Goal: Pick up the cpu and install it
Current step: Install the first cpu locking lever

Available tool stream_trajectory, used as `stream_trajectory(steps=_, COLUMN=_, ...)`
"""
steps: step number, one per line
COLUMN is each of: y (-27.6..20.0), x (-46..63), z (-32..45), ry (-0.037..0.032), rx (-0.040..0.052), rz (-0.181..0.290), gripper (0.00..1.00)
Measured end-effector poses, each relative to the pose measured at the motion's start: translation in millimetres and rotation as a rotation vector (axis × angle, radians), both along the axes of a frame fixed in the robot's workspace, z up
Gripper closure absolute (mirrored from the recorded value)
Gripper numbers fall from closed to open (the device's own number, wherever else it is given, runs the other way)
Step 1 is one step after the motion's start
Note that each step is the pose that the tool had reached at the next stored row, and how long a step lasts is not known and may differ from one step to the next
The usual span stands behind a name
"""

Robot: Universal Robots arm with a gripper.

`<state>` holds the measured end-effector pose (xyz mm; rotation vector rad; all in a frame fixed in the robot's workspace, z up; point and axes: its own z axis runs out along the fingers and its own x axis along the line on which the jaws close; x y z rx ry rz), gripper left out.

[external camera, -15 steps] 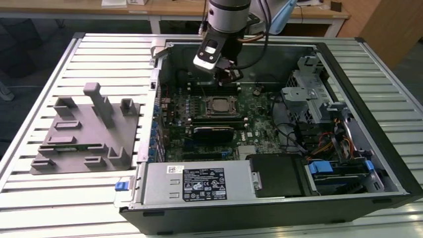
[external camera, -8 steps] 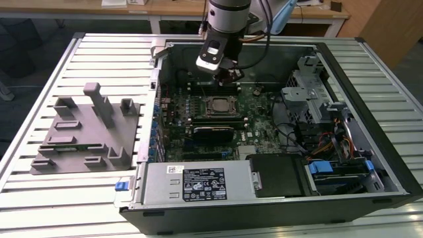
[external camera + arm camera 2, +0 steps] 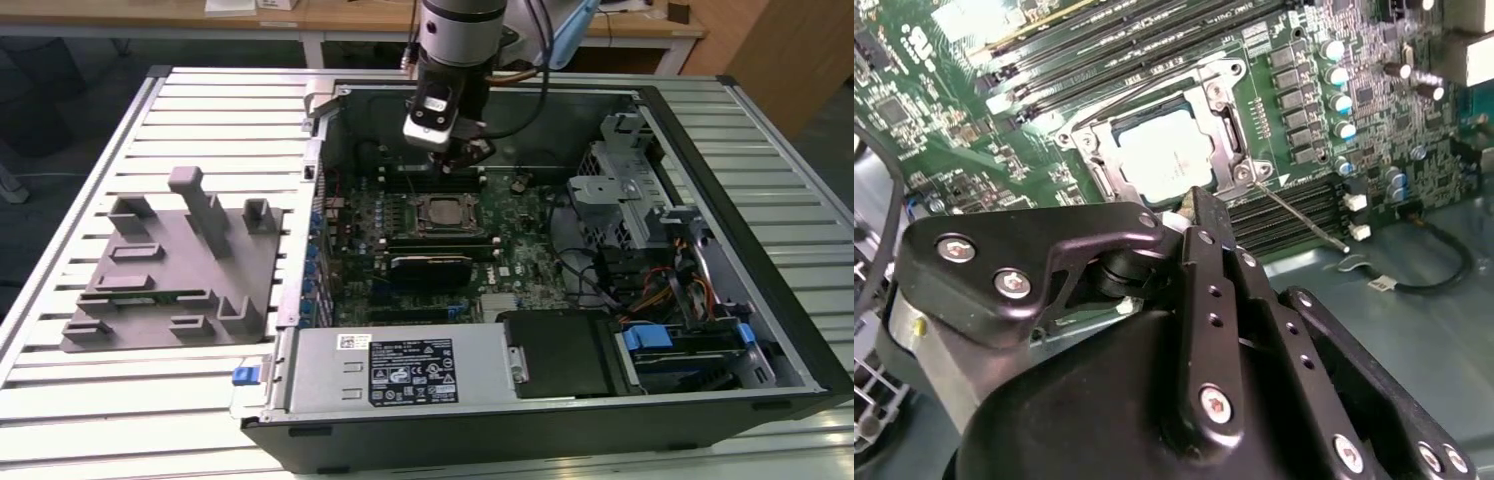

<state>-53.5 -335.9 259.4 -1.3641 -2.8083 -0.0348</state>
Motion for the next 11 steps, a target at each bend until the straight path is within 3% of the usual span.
stream_trajectory(steps=11, y=0.0, x=0.0, z=-0.3, ry=0.0, rx=-0.0002, rz=0.189, gripper=0.89)
